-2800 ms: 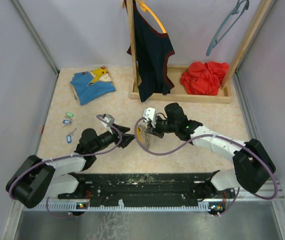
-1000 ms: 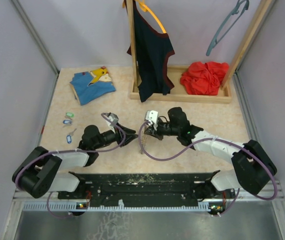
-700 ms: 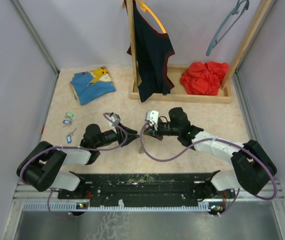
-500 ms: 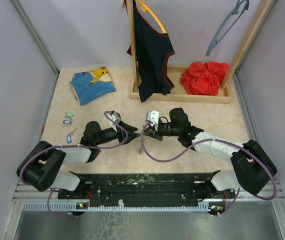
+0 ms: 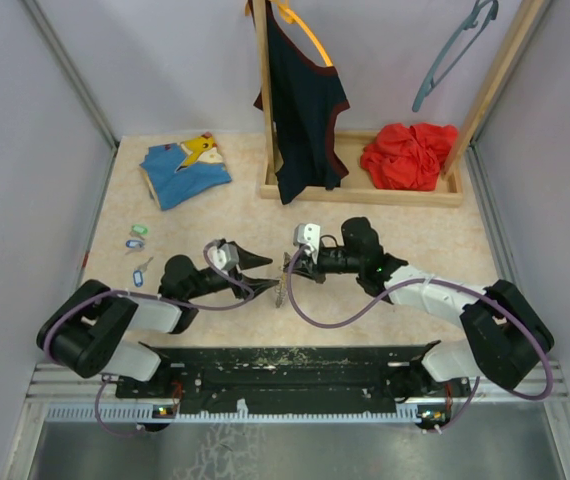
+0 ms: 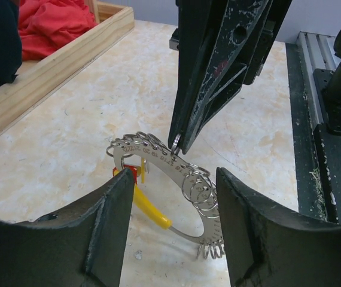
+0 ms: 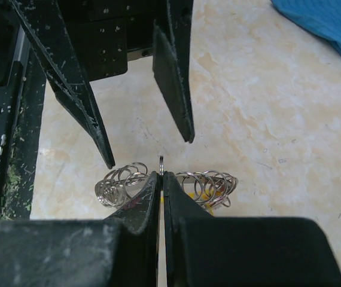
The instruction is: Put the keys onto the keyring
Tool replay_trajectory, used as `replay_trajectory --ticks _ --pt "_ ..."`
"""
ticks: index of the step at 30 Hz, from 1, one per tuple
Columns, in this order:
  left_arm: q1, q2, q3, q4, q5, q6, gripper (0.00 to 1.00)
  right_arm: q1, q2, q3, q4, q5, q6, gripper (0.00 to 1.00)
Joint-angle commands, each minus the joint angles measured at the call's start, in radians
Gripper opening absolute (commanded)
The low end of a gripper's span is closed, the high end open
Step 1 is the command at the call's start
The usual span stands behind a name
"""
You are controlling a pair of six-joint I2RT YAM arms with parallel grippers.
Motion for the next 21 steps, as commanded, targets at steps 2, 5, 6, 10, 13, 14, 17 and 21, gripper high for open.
replay_trajectory --ticks 2,5,6,10,13,14,17,21 --pt "0.006 -0.004 -0.004 0.093 0.041 0.048 0.64 -0.009 -0.036 -0.003 0.074 -0.057 -0.002 0.00" --pt "0.006 -0.032 0.005 0.044 0.025 0.056 0.64 -0.009 -0.041 -0.004 0.071 -0.059 -0.008 0.00" --pt "0.007 -0.041 0.007 0.028 0.031 0.066 0.64 -0.009 -0.042 -0.006 0.072 -0.060 -0.008 0.00" --pt "0.007 -0.047 0.015 0.016 0.055 0.073 0.55 -0.009 -0.049 -0.007 0.080 -0.074 -0.009 0.00" --pt "0.006 -0.033 0.027 0.026 0.074 0.058 0.52 -0.008 -0.059 -0.013 0.092 -0.087 -0.009 0.00" --pt "0.007 -0.025 0.030 0.036 0.082 0.049 0.51 -0.008 -0.063 -0.015 0.094 -0.089 -0.009 0.00" --pt "0.006 0.000 0.039 0.058 0.102 0.028 0.45 -0.009 -0.073 -0.025 0.107 -0.091 -0.009 0.00" --pt "0.010 0.026 0.042 0.093 0.105 -0.008 0.39 -0.009 -0.082 -0.031 0.115 -0.100 -0.008 0.00"
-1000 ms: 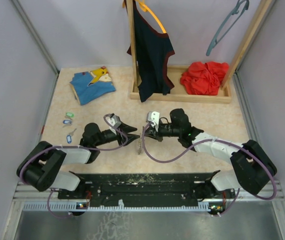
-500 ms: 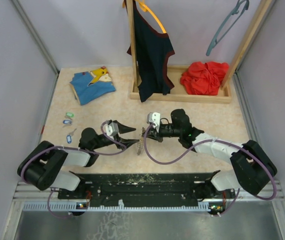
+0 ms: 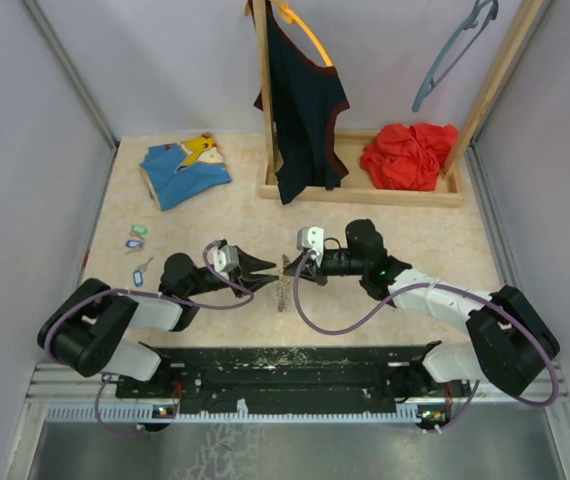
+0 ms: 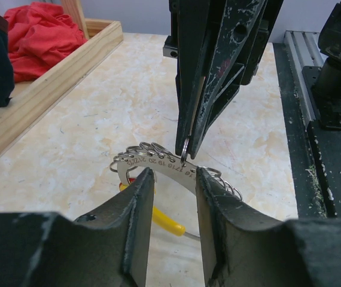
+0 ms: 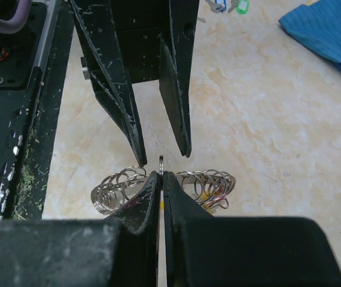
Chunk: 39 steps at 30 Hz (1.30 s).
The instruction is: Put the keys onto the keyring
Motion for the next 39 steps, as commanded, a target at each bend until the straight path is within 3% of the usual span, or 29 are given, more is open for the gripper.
replay_trajectory --ticks 1,15,22,24,27,29,34,39 --pt "0.006 0.027 0.023 0.069 0.038 -0.046 0.38 -0.009 -0.045 -0.003 0.091 -0.046 -0.004 0.00" --pt "0.008 0.086 0.062 0.118 0.131 -0.124 0.20 -0.009 -0.043 -0.008 0.114 -0.057 0.001 0.00" --pt "0.010 0.099 0.086 0.112 0.162 -0.134 0.01 -0.009 -0.046 -0.008 0.104 -0.063 0.001 0.00" --pt "0.013 0.087 0.087 0.098 0.169 -0.129 0.00 -0.009 -0.047 -0.004 0.078 -0.057 -0.006 0.00" --pt "0.022 0.033 0.097 -0.041 0.173 -0.072 0.00 -0.010 -0.050 0.007 0.009 -0.022 -0.024 0.00" --pt "0.022 -0.026 0.121 -0.233 0.161 0.013 0.00 -0.018 -0.058 0.007 -0.025 -0.007 -0.028 0.00" --pt "0.017 -0.155 0.211 -0.693 0.076 0.238 0.00 -0.050 -0.089 0.023 -0.113 0.005 -0.051 0.20" --pt "-0.005 -0.179 0.280 -0.955 0.006 0.353 0.00 -0.066 -0.111 0.042 -0.181 0.036 -0.101 0.24"
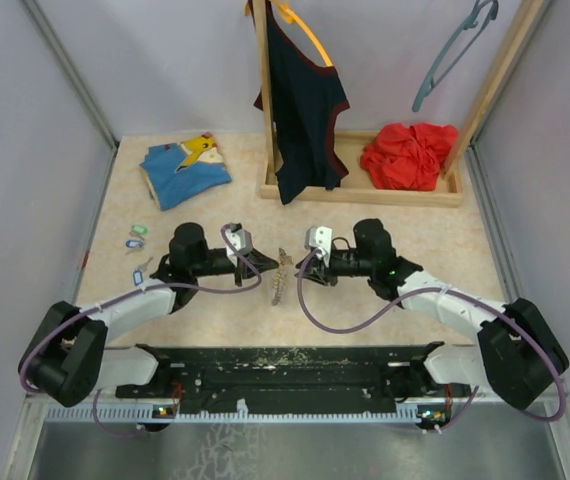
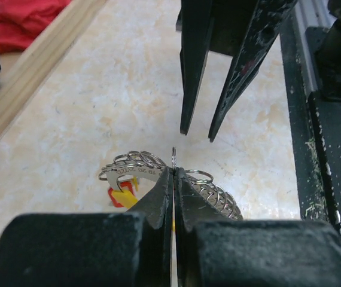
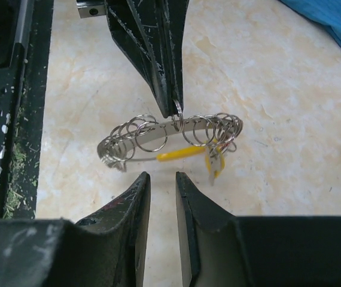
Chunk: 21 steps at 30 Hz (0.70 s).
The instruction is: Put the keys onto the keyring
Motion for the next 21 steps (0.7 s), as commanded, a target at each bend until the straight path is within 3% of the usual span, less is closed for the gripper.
replay_trajectory --ticks 1,10,21 --pt "-0.020 -0.017 0.082 -0.360 -0.074 0.177 0.00 -0.017 -0.040 0.056 -0.046 0.016 -0.057 0.24" --pt "-0.087 0.019 0.226 -0.623 -0.132 0.294 0.00 -0.018 0.051 0.106 -0.004 -0.094 -0.068 0.24" --pt "-0.115 0.028 0.280 -0.691 -0.159 0.321 0.00 -0.017 0.144 0.137 0.022 -0.180 -0.048 0.23"
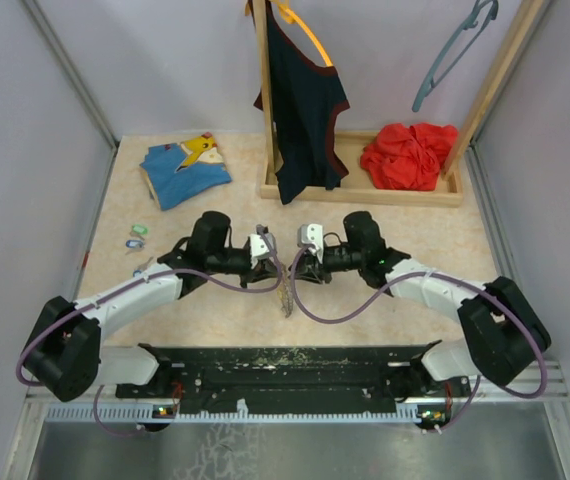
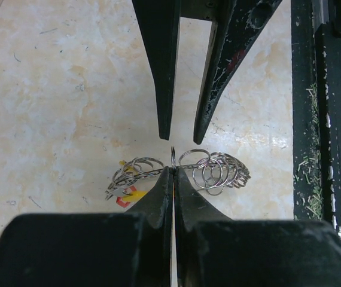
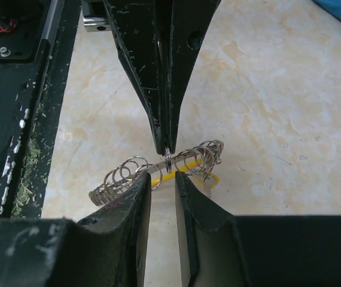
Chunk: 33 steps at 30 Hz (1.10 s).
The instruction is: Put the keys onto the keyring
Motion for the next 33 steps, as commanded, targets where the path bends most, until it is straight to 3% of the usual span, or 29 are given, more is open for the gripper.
replay_trajectory --ticks 1,16,25,28,31,33 --pt "-0.009 0.007 0.039 -0.035 -0.003 0.030 0.00 -0.007 0.027 0.065 0.052 -0.073 0.004 0.22" --pt "-0.021 0.006 0.052 -0.054 0.003 0.041 0.00 0.010 0.085 0.100 0.044 -0.095 0.011 0.12" --pt "-0.022 0.003 0.049 -0.044 0.003 0.042 0.00 0.014 0.111 0.128 -0.017 -0.102 -0.010 0.11" --pt "-0.022 -0.002 0.045 -0.036 -0.004 0.037 0.00 0.014 0.114 0.131 -0.018 -0.102 -0.010 0.00" --pt "-0.022 -0.019 0.022 -0.001 -0.047 0.008 0.08 0.014 0.111 0.126 -0.004 -0.097 0.006 0.00" --pt "-0.022 -0.040 -0.019 0.069 -0.088 -0.042 0.19 0.014 0.105 0.112 0.030 -0.086 0.033 0.00"
